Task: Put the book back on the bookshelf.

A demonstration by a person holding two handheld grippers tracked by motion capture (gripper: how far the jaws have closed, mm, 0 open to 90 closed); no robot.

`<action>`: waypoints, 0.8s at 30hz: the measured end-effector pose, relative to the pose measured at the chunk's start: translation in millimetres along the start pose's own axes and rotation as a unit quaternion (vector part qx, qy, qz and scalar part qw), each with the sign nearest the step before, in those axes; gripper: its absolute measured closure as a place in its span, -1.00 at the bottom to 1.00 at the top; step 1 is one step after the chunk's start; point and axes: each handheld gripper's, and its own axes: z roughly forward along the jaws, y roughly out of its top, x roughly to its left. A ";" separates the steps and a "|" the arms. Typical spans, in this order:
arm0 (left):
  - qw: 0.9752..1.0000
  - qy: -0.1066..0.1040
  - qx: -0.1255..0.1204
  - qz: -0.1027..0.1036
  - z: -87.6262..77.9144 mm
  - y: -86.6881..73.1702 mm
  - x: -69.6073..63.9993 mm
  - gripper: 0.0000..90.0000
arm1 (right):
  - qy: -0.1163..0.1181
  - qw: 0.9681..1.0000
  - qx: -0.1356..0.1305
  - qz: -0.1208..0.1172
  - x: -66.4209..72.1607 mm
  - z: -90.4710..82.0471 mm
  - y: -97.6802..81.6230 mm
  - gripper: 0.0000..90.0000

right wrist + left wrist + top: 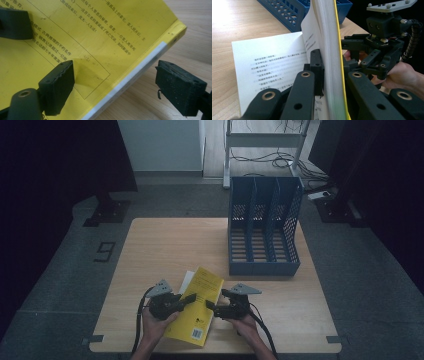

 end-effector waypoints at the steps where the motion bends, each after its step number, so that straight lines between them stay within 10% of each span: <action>1: 1.000 0.000 0.001 0.001 -0.5 0.3 -0.8 0.82 | 0.002 1.000 -0.001 0.001 0.0 0.1 0.0 -0.68; 24: 1.000 -0.018 0.011 -0.003 -12.7 2.7 6.7 0.81 | 0.011 0.999 -0.031 -0.005 5.8 -9.9 3.3 -0.43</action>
